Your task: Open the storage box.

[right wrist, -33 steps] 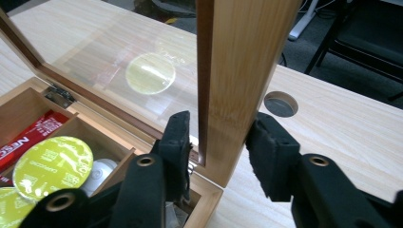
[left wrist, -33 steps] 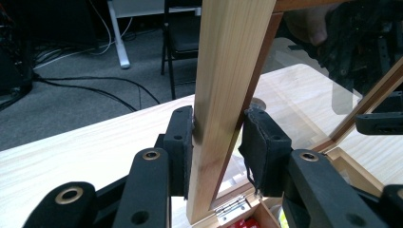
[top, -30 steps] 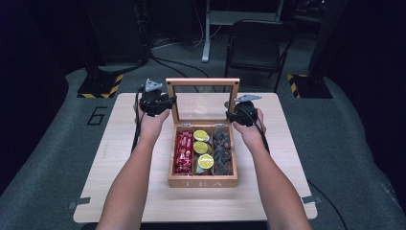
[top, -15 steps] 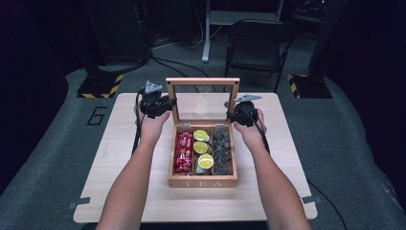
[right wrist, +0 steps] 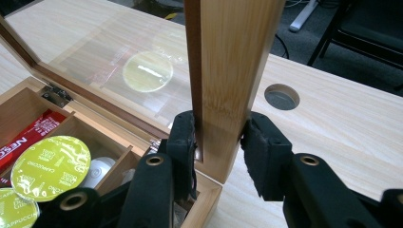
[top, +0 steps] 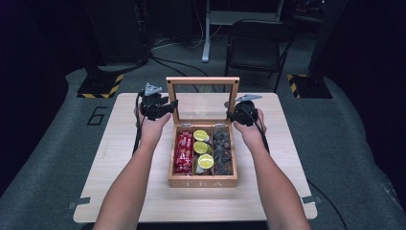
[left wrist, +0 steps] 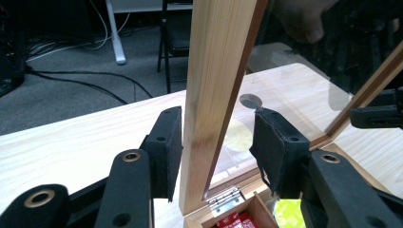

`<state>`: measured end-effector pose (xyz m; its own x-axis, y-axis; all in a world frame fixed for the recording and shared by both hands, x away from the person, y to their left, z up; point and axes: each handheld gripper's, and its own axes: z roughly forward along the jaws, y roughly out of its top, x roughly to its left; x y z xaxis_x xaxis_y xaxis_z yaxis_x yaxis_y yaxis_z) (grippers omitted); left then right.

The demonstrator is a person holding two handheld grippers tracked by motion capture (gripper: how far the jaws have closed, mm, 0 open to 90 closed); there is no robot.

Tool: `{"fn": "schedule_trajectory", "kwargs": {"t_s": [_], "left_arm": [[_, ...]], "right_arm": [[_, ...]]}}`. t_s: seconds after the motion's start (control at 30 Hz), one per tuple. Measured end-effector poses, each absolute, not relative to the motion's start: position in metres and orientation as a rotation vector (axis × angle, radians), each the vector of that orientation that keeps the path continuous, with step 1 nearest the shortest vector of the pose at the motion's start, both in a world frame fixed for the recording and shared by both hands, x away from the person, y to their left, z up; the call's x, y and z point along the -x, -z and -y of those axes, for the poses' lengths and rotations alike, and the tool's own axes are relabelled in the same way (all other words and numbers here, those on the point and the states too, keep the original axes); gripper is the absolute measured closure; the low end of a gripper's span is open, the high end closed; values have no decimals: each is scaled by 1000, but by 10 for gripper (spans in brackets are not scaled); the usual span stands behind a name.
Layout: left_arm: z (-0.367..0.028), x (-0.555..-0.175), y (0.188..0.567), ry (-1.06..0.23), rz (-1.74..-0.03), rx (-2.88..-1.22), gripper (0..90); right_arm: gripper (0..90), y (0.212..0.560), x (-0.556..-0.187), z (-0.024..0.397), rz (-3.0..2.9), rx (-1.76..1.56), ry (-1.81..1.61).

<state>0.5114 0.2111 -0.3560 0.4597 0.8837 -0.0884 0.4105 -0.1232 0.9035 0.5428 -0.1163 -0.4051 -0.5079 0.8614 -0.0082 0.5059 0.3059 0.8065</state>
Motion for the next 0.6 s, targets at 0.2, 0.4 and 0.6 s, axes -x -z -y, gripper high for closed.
{"fn": "schedule_trajectory", "kwargs": {"t_s": [0.2, 0.4, 0.6], "left_arm": [[-224, -506, 357, -585, -1126, -1711, 525], [-226, -503, 359, -577, -1124, -1727, 525], [-219, -498, 360, -555, -1107, -1728, 526]], "right_arm": [[648, 405, -544, 116, -2130, -1228, -1078], [649, 404, -547, 115, -2134, -1255, -1071], [648, 404, -550, 115, -2136, -1258, -1066]]}}
